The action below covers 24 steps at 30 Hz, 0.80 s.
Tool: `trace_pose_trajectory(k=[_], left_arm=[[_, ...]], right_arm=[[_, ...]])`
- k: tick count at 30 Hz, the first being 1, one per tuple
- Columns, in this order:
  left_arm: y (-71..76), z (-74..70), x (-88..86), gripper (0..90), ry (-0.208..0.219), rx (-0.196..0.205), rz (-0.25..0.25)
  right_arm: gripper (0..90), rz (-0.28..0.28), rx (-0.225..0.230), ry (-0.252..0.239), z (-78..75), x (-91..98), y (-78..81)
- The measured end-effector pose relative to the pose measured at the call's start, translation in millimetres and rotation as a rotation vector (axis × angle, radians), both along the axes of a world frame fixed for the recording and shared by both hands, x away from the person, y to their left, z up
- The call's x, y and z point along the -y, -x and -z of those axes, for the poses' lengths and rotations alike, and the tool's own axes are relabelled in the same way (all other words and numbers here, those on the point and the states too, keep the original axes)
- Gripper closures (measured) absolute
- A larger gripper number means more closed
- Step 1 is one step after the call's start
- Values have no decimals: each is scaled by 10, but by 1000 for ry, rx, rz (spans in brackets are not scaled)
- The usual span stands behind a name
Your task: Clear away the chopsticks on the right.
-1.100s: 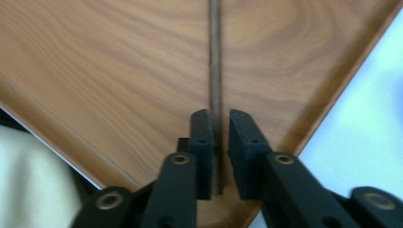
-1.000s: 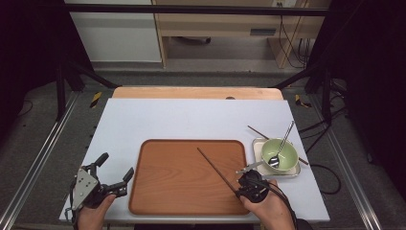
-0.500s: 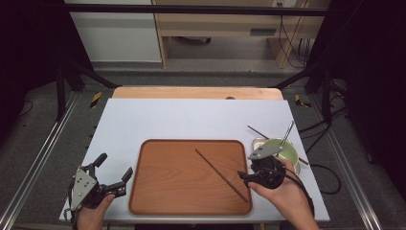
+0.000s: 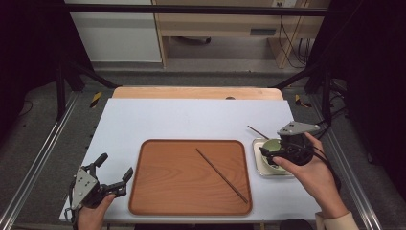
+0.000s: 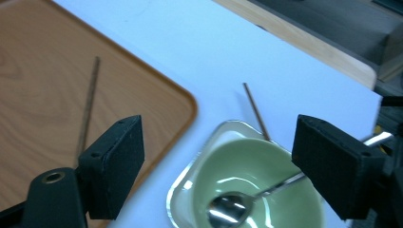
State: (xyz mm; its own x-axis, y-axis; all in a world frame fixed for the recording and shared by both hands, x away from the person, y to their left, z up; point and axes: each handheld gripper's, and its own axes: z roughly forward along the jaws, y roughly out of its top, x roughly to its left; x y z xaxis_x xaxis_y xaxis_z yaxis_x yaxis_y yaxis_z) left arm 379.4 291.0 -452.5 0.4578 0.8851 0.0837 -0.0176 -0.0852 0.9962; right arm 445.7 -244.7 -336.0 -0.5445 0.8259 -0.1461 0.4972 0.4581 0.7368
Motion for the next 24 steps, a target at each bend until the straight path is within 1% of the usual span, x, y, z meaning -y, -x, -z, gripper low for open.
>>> trace_pose_trajectory(k=[2, 7, 9, 12, 14, 15, 16, 17, 19, 20, 24], left_arm=[[-4, 4, 3, 29, 4, -1, 2], [-6, 2, -3, 29, -2, -1, 3], [-8, 1, -3, 29, -3, -2, 3], [-7, -2, 0, 29, 0, 1, 3], [-5, -4, 2, 29, -2, 2, 5], [-6, -3, 4, 29, -3, 3, 6], [-7, -2, 7, 29, -4, 1, 7], [-8, 0, 10, 30, -7, 1, 7], [-8, -1, 16, 30, -9, 1, 7], [-9, -2, 18, 29, -10, 2, 8], [-7, -1, 19, 30, -12, 2, 8]], right_arm=[[194, 18, 12, 10, -34, 91, -8], [245, 62, 16, 23, -73, 303, -14], [289, 73, 16, 31, -79, 394, -16], [330, 97, 15, 36, -119, 544, -11], [365, 112, 22, 43, -146, 635, -1], [379, 126, 20, 53, -162, 704, 10], [396, 133, 14, 60, -172, 760, 19], [420, 135, 17, 70, -169, 822, 26], [459, 151, 14, 78, -141, 933, 43], [474, 154, 2, 77, -109, 985, 51], [542, 157, -55, 128, 120, 1162, 42]])
